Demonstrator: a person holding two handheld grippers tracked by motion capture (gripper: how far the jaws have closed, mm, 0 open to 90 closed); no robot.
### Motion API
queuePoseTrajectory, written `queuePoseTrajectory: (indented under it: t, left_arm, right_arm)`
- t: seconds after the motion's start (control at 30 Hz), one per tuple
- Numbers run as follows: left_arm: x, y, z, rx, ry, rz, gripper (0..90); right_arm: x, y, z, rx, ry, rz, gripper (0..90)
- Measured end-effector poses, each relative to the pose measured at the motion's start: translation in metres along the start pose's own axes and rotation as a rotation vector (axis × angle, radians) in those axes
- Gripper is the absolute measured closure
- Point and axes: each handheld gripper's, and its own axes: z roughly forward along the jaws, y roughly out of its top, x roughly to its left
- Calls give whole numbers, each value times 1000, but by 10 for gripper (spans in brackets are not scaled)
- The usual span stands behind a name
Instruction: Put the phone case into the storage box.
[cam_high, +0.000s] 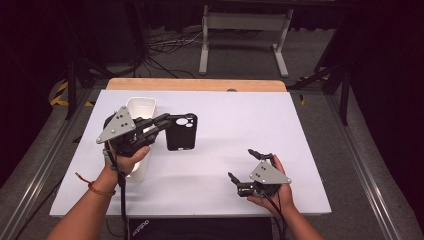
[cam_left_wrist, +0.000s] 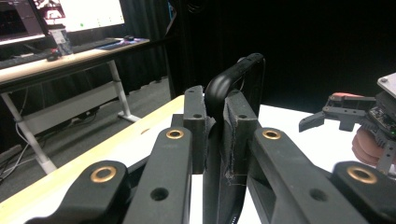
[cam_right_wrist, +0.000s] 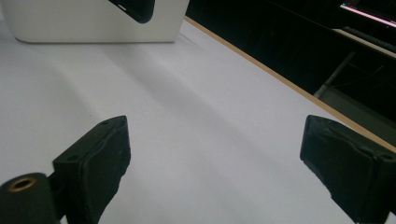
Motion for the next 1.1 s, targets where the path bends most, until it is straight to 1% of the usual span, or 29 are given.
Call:
queuePoseTrajectory:
  t: [0.03, 0.07, 0.17, 0.2, 0.23, 0.3, 0.47, 0.53, 0.6, 0.8, 0.83, 0.87, 1.0, 1.1]
  left_arm:
    - [1, 0, -1, -7, 6, -4, 821]
    - [4, 1, -3, -1, 9, 2, 821]
    - [8, 2, -6, -12, 24, 0, 821]
    - [10, 2, -8, -4, 26, 3, 821]
    - [12, 2, -10, -8, 34, 2, 821]
    - [16, 3, -13, -6, 39, 5, 821]
    - [23, 4, -19, -21, 51, 6, 821]
    - [26, 4, -21, -22, 54, 2, 821]
    - [28, 4, -23, -32, 57, -5, 821]
    - [35, 5, -28, -27, 63, -5, 821]
    - [36, 5, -28, -36, 71, -2, 821]
    - [38, 6, -30, -25, 75, 3, 821]
    - [45, 5, -34, -33, 94, -3, 821]
    - [49, 5, -36, -31, 99, -5, 821]
  right_arm:
    - [0, 0, 0, 2, 1, -2, 94]
    - [0, 0, 0, 3, 0, -4, 95]
    - [-2, 0, 0, 1, -4, 4, 97]
    - [-2, 0, 0, 1, -5, 5, 97]
    - [-2, 0, 0, 2, -6, 4, 97]
    - [-3, 0, 0, -1, -9, 4, 98]
    - [-4, 0, 0, 0, -8, 8, 98]
    - [-4, 0, 0, 2, -6, 6, 98]
    - [-4, 0, 1, 5, -5, 2, 98]
    - [-3, 0, 2, 8, -2, -1, 99]
    - [-3, 0, 2, 8, -2, -2, 99]
    - [-3, 0, 1, 7, -1, -1, 99]
    - [-3, 0, 2, 8, 3, -2, 99]
    - [-3, 0, 2, 10, 2, -2, 99]
